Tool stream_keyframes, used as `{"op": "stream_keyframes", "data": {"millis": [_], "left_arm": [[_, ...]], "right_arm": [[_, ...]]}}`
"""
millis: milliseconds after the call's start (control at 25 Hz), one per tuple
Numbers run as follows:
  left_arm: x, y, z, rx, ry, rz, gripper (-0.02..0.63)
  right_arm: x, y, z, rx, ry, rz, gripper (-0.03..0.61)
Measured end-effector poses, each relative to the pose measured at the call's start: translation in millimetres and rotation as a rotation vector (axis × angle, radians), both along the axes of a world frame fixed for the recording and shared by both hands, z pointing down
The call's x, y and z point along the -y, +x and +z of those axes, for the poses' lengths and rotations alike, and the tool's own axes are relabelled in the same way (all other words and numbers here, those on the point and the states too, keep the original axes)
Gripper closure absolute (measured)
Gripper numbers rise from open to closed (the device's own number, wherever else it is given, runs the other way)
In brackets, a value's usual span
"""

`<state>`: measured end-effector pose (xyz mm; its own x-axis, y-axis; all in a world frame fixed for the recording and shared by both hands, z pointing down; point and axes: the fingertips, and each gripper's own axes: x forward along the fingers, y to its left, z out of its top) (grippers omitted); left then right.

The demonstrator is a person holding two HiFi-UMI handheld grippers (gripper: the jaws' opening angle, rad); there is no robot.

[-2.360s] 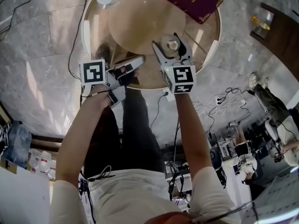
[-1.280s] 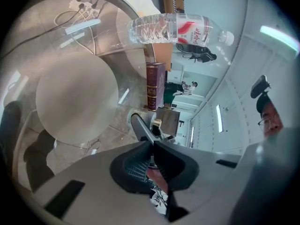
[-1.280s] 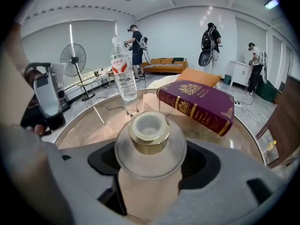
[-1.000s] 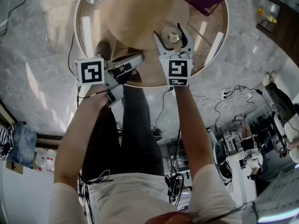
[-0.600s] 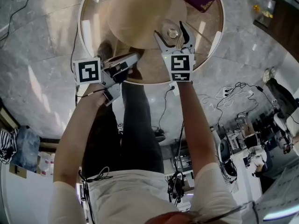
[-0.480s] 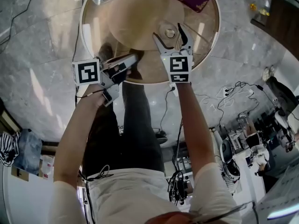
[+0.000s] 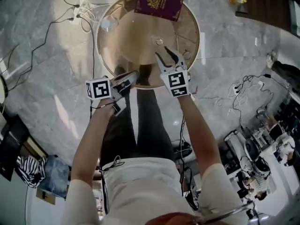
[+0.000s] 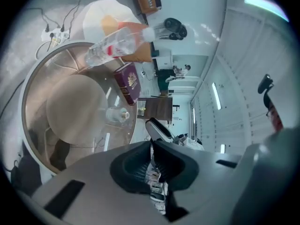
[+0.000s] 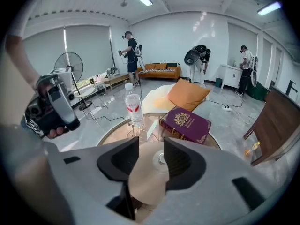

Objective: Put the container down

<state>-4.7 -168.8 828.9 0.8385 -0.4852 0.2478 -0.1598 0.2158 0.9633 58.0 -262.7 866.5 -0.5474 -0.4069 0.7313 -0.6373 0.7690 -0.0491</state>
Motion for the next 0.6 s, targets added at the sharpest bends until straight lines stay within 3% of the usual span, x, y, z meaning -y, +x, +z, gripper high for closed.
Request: {"op": "stream_keyframes", "data": {"millis": [280, 480, 600], "left_arm": [[-3.1, -7.5, -108.1, 0.083, 0.143, 0.133, 0.589], [-12.4, -9.3, -176.6, 0.062, 0.194, 0.156, 0.589], [-20.6, -9.8, -212.5, 0.098, 0.262, 0.196, 0.589]], "right_arm": [[-22.5, 4.1, -118.3, 0.048, 0.003, 0.090, 0.465], [-42.3, 12.1, -186.0, 0.103, -0.019, 0.189, 0.515], [-57.7, 10.7, -223.8, 0.118, -0.001, 0.196, 0.525]]}}
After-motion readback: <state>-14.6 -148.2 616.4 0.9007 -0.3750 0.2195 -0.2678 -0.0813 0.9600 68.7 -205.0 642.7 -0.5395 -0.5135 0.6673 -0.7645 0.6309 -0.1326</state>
